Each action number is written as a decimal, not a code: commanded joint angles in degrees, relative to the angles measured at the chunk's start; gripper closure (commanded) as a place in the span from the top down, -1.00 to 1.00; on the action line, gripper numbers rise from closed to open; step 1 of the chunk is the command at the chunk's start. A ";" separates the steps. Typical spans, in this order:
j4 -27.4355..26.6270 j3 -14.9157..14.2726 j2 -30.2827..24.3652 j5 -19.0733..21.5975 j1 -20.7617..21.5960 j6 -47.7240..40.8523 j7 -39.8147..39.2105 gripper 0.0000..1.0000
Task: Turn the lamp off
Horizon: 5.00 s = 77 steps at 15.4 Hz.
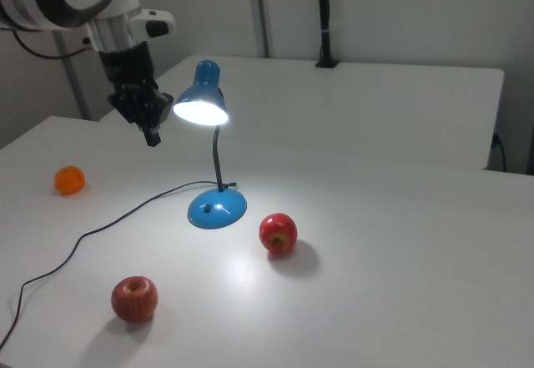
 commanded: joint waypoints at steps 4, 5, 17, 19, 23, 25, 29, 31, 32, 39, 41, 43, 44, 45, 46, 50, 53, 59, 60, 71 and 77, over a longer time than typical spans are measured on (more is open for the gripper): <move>-10.18 0.12 1.01 0.76 0.68 15.17 -0.88 -1.00; -11.76 0.30 1.53 0.67 0.76 18.06 -0.88 -1.00; -18.62 0.39 13.93 -3.63 1.64 45.05 -1.49 -1.00; -20.47 0.39 14.54 -4.25 1.82 50.06 -1.41 -1.00; -20.57 0.48 16.83 -4.16 2.78 56.66 -0.88 -1.00; -20.39 0.39 18.14 -4.25 3.05 58.77 -0.79 -1.00; -20.39 0.48 18.85 -4.16 3.14 60.80 -0.53 -1.00; -20.22 0.39 19.47 -4.25 3.22 60.81 -0.35 -1.00; -20.22 0.48 19.47 -4.16 3.22 60.81 -0.35 -1.00; -21.00 0.39 19.38 -4.16 3.22 59.93 0.61 -1.00; -21.09 0.39 19.38 -4.25 3.22 59.75 1.67 -1.00; -21.18 0.39 19.21 -4.25 3.22 56.79 2.90 -1.00; -21.01 0.39 19.03 -4.25 3.22 54.50 3.08 -1.00; -21.01 0.39 18.77 -4.25 3.22 52.91 3.16 -1.00; -20.92 0.39 18.59 -4.25 3.31 50.55 3.34 -1.00; -20.65 0.39 17.10 -4.25 3.58 45.70 3.43 -1.00; -20.13 0.39 14.73 -4.25 3.66 39.04 3.34 -1.00; -18.90 0.48 6.65 -4.34 4.01 24.97 3.34 -1.00; -17.42 0.48 4.72 -4.25 4.01 21.47 3.25 -1.00; -0.18 -0.05 0.93 -3.02 3.31 -3.52 -0.17 -1.00; 0.00 -0.49 -0.57 -2.93 2.26 -4.41 -0.44 0.33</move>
